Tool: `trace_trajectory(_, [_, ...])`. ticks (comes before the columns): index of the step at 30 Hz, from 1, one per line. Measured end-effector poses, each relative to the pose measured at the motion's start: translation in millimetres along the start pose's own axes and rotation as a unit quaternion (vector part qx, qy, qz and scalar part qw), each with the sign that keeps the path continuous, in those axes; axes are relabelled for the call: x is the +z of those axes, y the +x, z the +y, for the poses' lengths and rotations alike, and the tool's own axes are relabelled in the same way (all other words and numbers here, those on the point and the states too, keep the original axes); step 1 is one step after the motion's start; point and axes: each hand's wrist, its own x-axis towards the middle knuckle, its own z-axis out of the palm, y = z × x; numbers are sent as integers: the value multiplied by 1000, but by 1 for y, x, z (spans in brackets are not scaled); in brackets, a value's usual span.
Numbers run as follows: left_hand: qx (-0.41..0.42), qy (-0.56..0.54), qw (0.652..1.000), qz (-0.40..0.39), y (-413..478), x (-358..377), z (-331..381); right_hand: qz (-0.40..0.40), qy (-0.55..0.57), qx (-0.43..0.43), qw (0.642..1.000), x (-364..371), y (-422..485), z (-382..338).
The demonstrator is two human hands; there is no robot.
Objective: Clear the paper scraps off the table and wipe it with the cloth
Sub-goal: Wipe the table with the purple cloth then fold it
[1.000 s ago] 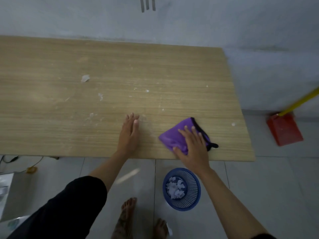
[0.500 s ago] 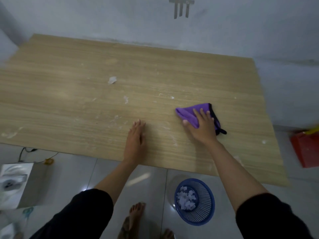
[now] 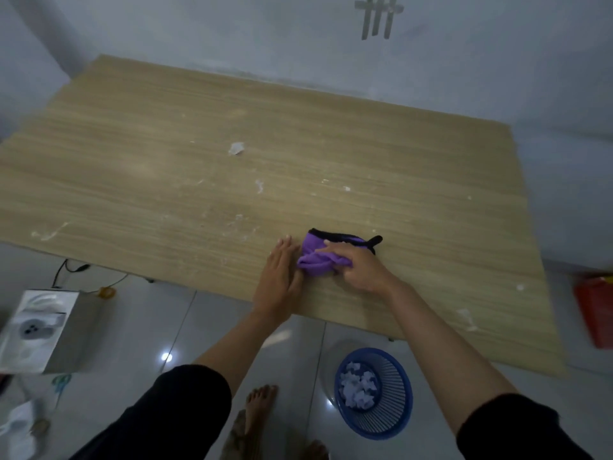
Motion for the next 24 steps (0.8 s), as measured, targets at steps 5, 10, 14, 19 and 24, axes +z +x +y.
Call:
trace_trajectory(5, [6, 28, 999, -13, -25, 22, 19, -12, 28, 28, 999, -9, -73, 20])
trace_trajectory(10, [17, 54, 998, -10, -39, 36, 30, 12, 52, 58, 997, -15, -152, 56])
trace_trajectory(14, [25, 65, 997, -12, -47, 43, 34, 49, 48, 34, 997, -17, -203, 69])
trace_trajectory(19, [39, 77, 996, -24, -54, 49, 36, 115, 84, 69, 987, -19, -239, 75])
trace_trajectory(24, [47, 83, 995, -36, -54, 47, 39, 299, 218, 91, 925, -47, -240, 48])
